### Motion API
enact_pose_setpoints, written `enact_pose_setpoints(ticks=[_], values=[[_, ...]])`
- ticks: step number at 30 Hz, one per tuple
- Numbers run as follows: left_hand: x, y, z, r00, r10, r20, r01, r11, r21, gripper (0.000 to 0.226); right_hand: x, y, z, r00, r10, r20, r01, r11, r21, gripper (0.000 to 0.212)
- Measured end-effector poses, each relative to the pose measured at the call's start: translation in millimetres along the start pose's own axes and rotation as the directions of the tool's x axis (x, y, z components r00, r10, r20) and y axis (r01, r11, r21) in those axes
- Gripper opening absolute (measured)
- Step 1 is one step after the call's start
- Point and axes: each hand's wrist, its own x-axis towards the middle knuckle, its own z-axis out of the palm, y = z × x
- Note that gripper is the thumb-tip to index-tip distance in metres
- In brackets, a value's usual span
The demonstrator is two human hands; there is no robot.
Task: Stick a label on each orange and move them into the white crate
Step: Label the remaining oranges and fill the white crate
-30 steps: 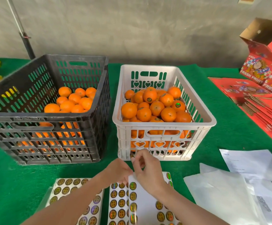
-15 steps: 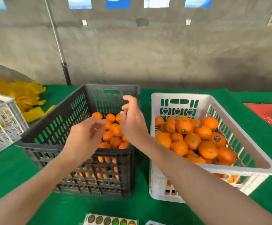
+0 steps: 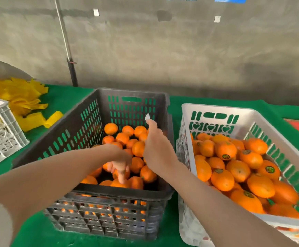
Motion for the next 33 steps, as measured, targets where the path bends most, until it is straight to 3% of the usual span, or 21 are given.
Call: enact_pose_setpoints(ticks=[3,6,9,12,16,20,24,26,29,33], values=[[31.0,15.3,31.1,0.981,-0.097,0.168,0.107,0.993,-0.049,0.059,-0.5,1.6,1.6,0.999,-0.036,-0.022,0.036,0.999,-0.007,0.072],[34.9,19.5,40.6,0.99,-0.078,0.119,0.087,0.993,-0.076,0.056,-1.1,2.5,0.7,0.999,-0.05,-0.012,0.05,0.999,0.007,0.072],[-0.7,7.8,9.8,0.996,0.059,-0.063,-0.074,0.956,-0.282,0.08,-2.0,1.8,-2.4,0.998,-0.054,-0.037,0.055,0.997,0.047,0.071],[-53.4,-8.8,-18.4,0.904,0.217,-0.369,-0.408,0.698,-0.589,0.07,-3.6,-2.0,-8.8,0.991,-0.043,-0.124,0.062,0.986,0.153,0.067],[-108.5,-8.0,-16.8,0.667,0.151,-0.73,-0.721,0.38,-0.58,0.062,-11.0,-7.3,-24.8,0.971,0.083,-0.223,0.013,0.918,0.396,0.044],[-141.1,9.6,4.1,0.585,0.087,-0.806,-0.804,-0.064,-0.591,0.071,-31.5,-7.6,-53.0,0.946,0.228,-0.232,-0.017,0.748,0.664,0.014],[-161.3,35.7,19.7,0.582,0.147,-0.8,-0.708,-0.392,-0.587,0.067,-60.7,-12.2,-86.8,0.971,0.198,-0.132,-0.024,0.632,0.774,0.007],[-168.4,54.1,23.2,0.591,0.126,-0.797,-0.67,-0.474,-0.571,0.052,-76.8,-14.9,-101.3,0.987,0.135,-0.085,-0.015,0.61,0.792,0.011],[-173.7,80.7,28.8,0.608,0.081,-0.79,-0.674,-0.473,-0.567,0.046,-97.8,-14.1,-119.8,0.999,0.026,-0.041,0.016,0.621,0.784,0.012],[-178.8,110.4,34.4,0.657,0.108,-0.746,-0.63,-0.464,-0.623,0.057,-112.7,-3.2,-137.8,0.993,-0.115,0.009,0.085,0.781,0.618,0.011]])
